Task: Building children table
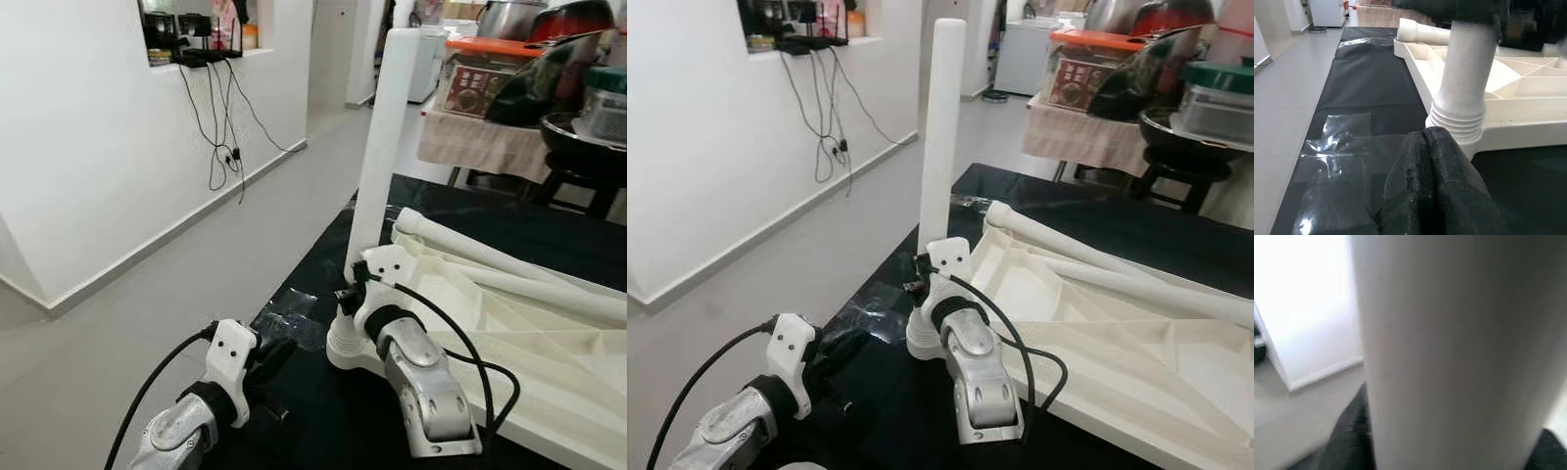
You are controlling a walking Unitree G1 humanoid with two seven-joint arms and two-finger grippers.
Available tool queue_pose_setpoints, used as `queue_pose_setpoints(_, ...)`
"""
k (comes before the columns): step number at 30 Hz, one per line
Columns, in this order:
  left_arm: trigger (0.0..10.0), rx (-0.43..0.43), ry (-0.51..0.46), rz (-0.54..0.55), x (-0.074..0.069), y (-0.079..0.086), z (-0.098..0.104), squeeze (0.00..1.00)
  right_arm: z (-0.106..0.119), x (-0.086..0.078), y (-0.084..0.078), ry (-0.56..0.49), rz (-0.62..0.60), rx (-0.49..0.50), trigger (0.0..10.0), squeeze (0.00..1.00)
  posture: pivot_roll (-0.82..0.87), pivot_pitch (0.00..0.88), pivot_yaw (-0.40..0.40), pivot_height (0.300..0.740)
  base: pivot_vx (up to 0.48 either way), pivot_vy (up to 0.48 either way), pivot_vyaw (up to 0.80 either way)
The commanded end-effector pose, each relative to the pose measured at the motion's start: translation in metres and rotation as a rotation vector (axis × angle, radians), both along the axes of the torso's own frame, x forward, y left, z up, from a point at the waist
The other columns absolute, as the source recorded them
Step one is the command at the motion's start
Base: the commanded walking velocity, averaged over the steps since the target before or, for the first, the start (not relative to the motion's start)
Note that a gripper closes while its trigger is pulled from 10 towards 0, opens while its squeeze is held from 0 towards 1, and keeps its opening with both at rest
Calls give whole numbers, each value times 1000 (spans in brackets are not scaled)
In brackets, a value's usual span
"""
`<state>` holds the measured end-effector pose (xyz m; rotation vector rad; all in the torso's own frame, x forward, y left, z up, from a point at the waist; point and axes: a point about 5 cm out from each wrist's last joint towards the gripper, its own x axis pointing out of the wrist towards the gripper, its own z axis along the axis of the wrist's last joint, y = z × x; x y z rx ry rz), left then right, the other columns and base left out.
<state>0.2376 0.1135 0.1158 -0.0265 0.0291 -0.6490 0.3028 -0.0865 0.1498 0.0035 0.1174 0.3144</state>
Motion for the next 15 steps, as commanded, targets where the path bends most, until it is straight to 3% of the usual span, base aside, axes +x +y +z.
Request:
queue_pose_setpoints(1, 10000, 11, -6, 5, 3, -1, -1, 0, -16, -4, 6, 92, 36, 44, 10000, 1000, 32, 0, -64, 740, 0, 0, 0)
queue_pose_setpoints(5, 10000, 10, -5, 1, 4, -2, -1, 0, 1, 6, 9, 9, 146, 109, 10000, 1000, 34, 0, -66, 740, 0, 0, 0)
queue_pose_setpoints(6, 10000, 9, -5, -1, 5, -3, -1, 0, 16, 11, 10, -51, 284, 164, 10000, 1000, 35, 0, -66, 740, 0, 0, 0)
queue_pose_setpoints(7, 10000, 9, -5, -1, 5, -3, -1, 0, 16, 11, 10, -51, 284, 164, 10000, 1000, 35, 0, -66, 740, 0, 0, 0)
queue_pose_setpoints(8, 10000, 8, -6, -3, 6, -4, -1, 0, 28, 11, 10, -98, 493, 166, 10000, 584, 40, 0, -70, 740, 0, 0, 0)
queue_pose_setpoints(9, 10000, 8, -7, -3, 7, -5, -2, 0, 36, 9, 7, -148, 667, 120, 10000, 0, 47, 0, -75, 740, 0, 0, 0)
queue_pose_setpoints(10, 10000, 11, -10, -3, 8, -6, -2, 0, 38, 8, -3, -157, 825, 20, 10000, 0, 53, 0, -78, 740, 0, 0, 0)
queue_pose_setpoints(13, 10000, 11, -10, -3, 8, -6, -2, 0, 38, 8, -3, -157, 825, 20, 10000, 0, 53, 0, -78, 740, 0, 0, 0)
queue_pose_setpoints(15, 10000, 17, -17, 0, 8, -8, -2, 0, 33, 23, -26, -80, 902, -39, 10000, 0, 59, 0, -90, 740, 0, 0, 0)
